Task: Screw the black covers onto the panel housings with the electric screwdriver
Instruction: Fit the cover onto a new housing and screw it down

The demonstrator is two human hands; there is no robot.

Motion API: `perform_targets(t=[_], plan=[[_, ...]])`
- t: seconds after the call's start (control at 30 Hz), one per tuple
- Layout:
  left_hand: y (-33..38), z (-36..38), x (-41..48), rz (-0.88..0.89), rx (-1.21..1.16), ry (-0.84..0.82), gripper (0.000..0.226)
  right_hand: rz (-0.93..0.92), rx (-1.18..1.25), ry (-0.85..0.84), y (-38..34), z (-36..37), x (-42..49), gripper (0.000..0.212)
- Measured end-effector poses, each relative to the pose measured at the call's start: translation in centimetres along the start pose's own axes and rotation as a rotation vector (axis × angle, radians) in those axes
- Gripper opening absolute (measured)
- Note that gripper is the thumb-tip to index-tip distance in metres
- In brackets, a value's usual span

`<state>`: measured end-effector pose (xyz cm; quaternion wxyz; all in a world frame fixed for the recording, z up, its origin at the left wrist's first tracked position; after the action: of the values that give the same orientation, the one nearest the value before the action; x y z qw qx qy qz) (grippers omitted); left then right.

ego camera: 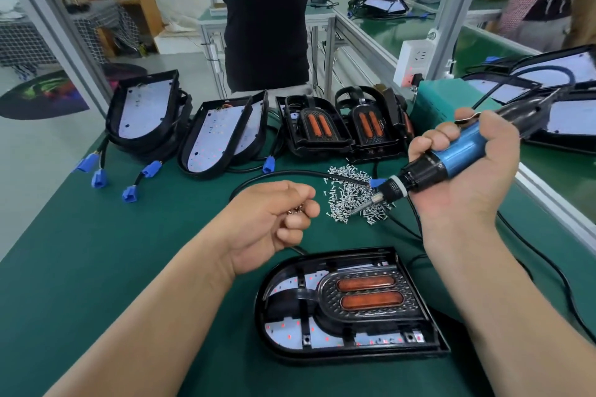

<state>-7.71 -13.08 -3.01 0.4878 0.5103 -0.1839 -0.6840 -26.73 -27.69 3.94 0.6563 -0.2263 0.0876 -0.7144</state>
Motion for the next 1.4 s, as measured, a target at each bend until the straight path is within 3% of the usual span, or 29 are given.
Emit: perform_targets(t=[0.5,0.87,1.4], plan=[[-0.6,-0.5,0.7,0.008,-0.188,-0.074,0.024,0.038,0.053,-0.052,3.4,3.7,0.3,0.011],[-0.7,0.6,-0.4,0.081,-0.001,-0.101,0.009,0.004,0.056,-0.078,3.1,3.9,-0.5,0.012],[0.4,-0.4,-1.1,0.229,0.219,0.149,0.018,-0.040,-0.062,-0.118,2.9,4.2,-1.1,0.016]])
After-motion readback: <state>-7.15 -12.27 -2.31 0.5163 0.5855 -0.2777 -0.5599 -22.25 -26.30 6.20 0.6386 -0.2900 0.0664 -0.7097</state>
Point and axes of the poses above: each hand's wrist, its own x-axis towards the middle knuckle, its own z-axis out of the palm, y = z × x, the point moved 10 cm from there along x, towards the middle knuckle, and after that the axes turned 14 degrees about -z, right-handed, at the moved point
